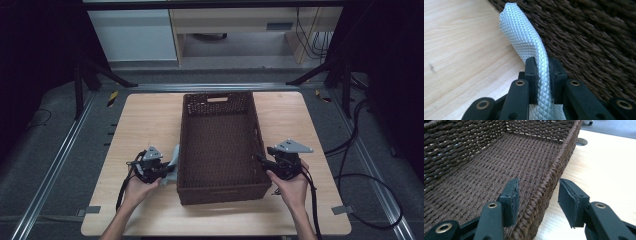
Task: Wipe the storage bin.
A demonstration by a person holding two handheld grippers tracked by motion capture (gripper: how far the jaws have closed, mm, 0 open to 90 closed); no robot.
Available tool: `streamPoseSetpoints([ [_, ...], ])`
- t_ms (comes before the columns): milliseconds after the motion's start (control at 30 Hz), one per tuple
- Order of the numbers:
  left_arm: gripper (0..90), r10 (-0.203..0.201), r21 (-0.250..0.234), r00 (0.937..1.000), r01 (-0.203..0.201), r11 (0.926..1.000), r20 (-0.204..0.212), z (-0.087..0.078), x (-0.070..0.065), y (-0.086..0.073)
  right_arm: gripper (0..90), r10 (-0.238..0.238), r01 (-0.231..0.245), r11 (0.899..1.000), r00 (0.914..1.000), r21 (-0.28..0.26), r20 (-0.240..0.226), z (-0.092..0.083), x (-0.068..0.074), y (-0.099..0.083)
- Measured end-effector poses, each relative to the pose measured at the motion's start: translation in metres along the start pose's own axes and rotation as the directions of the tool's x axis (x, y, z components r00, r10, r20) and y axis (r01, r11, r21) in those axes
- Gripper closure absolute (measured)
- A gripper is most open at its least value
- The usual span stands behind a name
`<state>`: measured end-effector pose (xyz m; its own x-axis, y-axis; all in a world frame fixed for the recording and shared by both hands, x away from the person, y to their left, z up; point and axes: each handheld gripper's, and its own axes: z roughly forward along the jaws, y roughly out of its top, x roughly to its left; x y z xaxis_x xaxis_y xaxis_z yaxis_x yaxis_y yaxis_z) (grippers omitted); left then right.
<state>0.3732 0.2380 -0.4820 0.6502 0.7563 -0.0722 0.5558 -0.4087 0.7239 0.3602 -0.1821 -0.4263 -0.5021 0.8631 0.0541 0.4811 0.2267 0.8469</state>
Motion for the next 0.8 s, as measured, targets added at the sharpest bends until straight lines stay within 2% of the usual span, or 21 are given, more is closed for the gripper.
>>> streamPoseSetpoints([
  [67,78.9,0.005,-0.008,1.0000,-0.005,1.0000,0.002,-0.002,-0.003,0.001,51.1,0.005,-0.005,1.000,1.0000,0.002,-0.008,-0.003,-0.001,0.000],
  [200,78.8,0.019,-0.079,0.9998,-0.019,0.9967,0.005,-0.020,-0.008,0.008,52.0,0.006,-0.005,1.000,0.9996,0.023,-0.029,-0.006,-0.002,-0.003],
  [333,78.8,0.031,-0.172,0.9994,-0.029,0.9847,0.012,-0.044,-0.014,0.016,53.9,0.010,-0.008,0.999,0.9989,0.038,-0.046,-0.005,-0.001,-0.005],
  [400,78.8,0.026,-0.201,0.9995,-0.022,0.9793,0.018,-0.051,-0.018,0.017,56.1,0.003,-0.001,0.999,0.9989,0.054,-0.047,-0.002,0.001,-0.005],
  [467,78.9,0.045,-0.197,0.9990,-0.042,0.9795,0.010,-0.054,-0.022,0.016,60.1,-0.003,0.007,0.997,0.9989,0.082,-0.047,0.003,0.002,-0.006],
  [533,78.8,0.045,-0.181,0.9988,-0.041,0.9826,0.018,-0.052,-0.025,0.012,64.9,0.004,0.000,0.996,0.9988,0.086,-0.049,0.006,0.003,-0.005],
  [567,78.8,0.047,-0.161,0.9988,-0.043,0.9860,0.017,-0.050,-0.027,0.009,67.2,0.013,-0.009,0.996,0.9991,0.092,-0.041,0.006,0.003,-0.004],
  [600,78.8,0.044,-0.118,0.9988,-0.041,0.9922,0.021,-0.043,-0.029,0.002,69.2,0.012,-0.009,0.996,0.9994,0.092,-0.033,0.007,0.004,-0.003],
  [633,78.8,0.044,-0.118,0.9988,-0.041,0.9922,0.021,-0.043,-0.029,0.002,69.2,0.012,-0.009,0.996,0.9994,0.092,-0.033,0.007,0.004,-0.003],
  [667,78.8,0.042,-0.101,0.9989,-0.039,0.9941,0.023,-0.039,-0.030,-0.001,72.0,0.015,-0.014,0.996,0.9999,0.092,-0.003,0.007,0.006,-0.003],
  [800,78.9,0.019,-0.045,0.9993,-0.017,0.9988,0.033,-0.025,-0.027,-0.005,73.7,0.031,-0.033,0.996,0.9993,0.083,0.022,0.007,0.005,-0.002],
])
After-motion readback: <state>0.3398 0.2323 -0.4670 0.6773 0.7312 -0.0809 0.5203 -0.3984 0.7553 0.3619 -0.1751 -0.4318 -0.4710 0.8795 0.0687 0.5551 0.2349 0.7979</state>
